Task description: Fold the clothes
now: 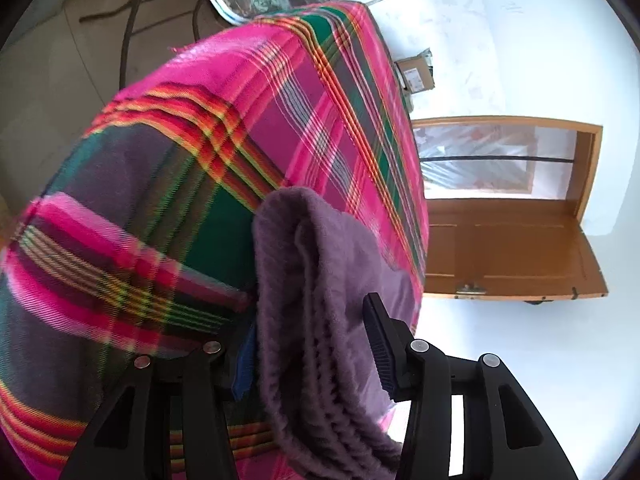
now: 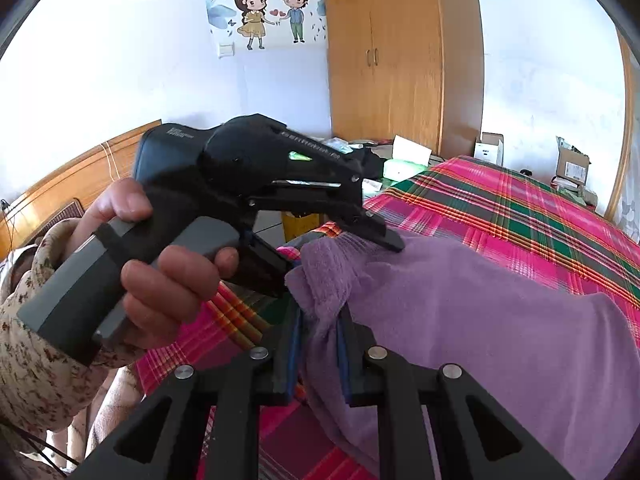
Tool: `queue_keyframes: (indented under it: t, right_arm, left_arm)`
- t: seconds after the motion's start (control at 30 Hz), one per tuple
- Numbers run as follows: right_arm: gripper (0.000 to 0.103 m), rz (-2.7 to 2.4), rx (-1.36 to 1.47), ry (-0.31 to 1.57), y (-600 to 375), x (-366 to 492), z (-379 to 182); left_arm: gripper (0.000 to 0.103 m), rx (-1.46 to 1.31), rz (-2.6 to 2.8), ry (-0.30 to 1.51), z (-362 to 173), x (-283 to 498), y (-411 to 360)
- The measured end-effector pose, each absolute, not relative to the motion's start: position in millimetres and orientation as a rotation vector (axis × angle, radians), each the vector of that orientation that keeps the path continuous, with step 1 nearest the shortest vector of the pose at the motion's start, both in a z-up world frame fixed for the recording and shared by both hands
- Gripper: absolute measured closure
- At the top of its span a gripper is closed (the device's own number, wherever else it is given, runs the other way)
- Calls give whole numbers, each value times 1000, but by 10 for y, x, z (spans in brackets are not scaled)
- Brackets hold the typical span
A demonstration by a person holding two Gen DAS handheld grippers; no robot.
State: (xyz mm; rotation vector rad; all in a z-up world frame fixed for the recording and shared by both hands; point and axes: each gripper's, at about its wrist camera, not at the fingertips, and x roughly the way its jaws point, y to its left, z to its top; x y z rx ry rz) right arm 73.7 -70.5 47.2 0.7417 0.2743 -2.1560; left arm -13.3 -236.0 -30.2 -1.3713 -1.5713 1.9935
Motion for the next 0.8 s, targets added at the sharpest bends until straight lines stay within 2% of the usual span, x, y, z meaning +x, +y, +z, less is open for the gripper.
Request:
queue_keyframes:
  t: [0.17,0.23,0.3,0.63,0.8]
  right_arm:
    - [87,-2145,755,262,-708,714,446]
    - [87,-2141,762,258,-715,701,433]
    - [87,-2139,768,259,-721,688,419]
    - [87,-2124,806,257,-769,629,373]
    - [87,-2124,810,271,-816,626,366]
  left_arm:
    - [57,-1357,1980,-1601,-321,-210,-2407]
    - [73,-1352,2013,-1586,-304,-229,-2433]
    - [80,-1362,2026,-1565,-307,-234,-2446]
    - [81,-1398,1984,-1536,-406,-221,-2499]
    - [86,-1372,2033,-1512,-336,-251,-2508]
